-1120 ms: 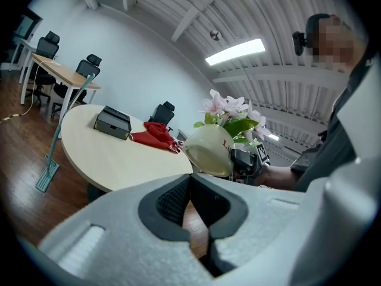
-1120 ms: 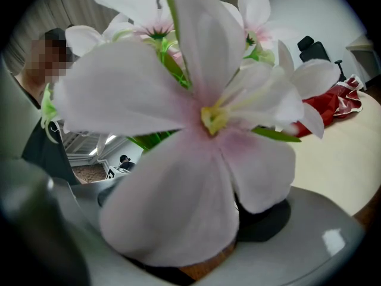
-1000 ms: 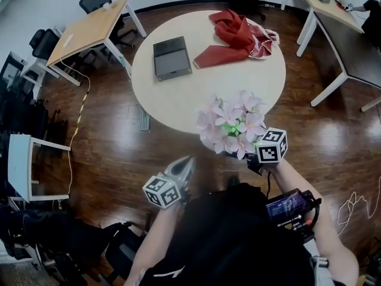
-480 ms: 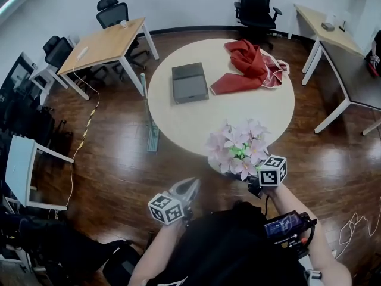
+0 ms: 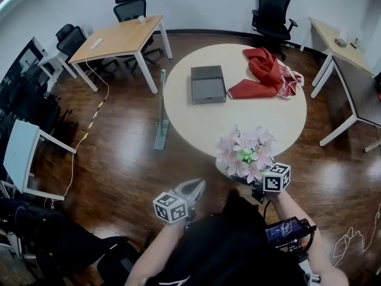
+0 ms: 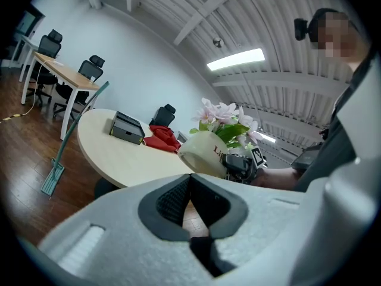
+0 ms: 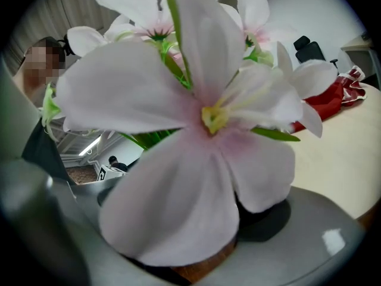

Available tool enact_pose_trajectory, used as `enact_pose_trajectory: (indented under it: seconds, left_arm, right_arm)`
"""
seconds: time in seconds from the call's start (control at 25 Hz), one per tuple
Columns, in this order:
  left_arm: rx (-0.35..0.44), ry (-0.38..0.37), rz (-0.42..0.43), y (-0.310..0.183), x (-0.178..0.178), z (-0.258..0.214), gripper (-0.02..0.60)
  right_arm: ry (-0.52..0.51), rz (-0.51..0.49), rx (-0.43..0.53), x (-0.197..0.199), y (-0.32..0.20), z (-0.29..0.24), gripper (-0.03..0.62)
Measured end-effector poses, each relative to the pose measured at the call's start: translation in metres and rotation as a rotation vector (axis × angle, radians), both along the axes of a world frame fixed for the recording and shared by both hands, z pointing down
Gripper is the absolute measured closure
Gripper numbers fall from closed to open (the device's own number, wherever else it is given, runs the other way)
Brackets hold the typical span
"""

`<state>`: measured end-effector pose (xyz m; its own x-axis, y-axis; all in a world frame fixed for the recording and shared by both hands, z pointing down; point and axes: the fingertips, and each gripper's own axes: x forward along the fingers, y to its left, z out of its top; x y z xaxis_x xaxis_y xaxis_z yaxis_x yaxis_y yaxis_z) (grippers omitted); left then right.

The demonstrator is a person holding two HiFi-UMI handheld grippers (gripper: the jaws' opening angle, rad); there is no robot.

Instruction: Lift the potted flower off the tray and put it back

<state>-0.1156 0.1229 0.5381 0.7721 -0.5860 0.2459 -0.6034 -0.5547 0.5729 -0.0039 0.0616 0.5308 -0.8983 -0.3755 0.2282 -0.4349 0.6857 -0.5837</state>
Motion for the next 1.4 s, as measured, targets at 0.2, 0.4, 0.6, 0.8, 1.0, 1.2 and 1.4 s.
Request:
enact_pose_trajectory:
  seconds: [0.2, 0.4, 0.6, 0.8, 1.0, 1.2, 1.4]
  left_arm:
    - [-0.015, -0.002, -0.007, -0.008, -0.007, 0.007, 0.577]
    - [-0.054, -0.017, -0.045, -0.031, -0.021, 0.014, 0.577]
    - [-0.051, -0.044, -0.067, -0.072, -0.025, 0.010, 0.577]
    - [-0.064, -0.063, -0.081, -0.111, -0.020, 0.009, 0.577]
    - [-0.090, -0.079, -0.080, -0.146, -0.010, 0.014, 0.577]
    - [-0.128, -0.052, -0.096, -0.178, 0.001, 0.018, 0.577]
    - [-0.143, -0.049, -0.136, -0.187, 0.004, 0.014, 0.577]
  right_arm:
    - [-0.001, -0.013, -0.017, -0.010, -0.020, 0.011, 0.106]
    - [0.009, -0.046, -0.037, -0.028, -0.054, 0.024, 0.106]
    - [0.039, -0.094, -0.010, -0.041, -0.106, 0.030, 0.108]
    - [0.099, -0.147, 0.036, -0.044, -0.158, 0.039, 0.106]
    - [0.163, -0.212, 0.083, -0.041, -0.209, 0.051, 0.108]
    - [0.194, -0.256, 0.106, -0.036, -0.261, 0.065, 0.108]
    - [0.244, -0.296, 0.147, -0.036, -0.295, 0.076, 0.108]
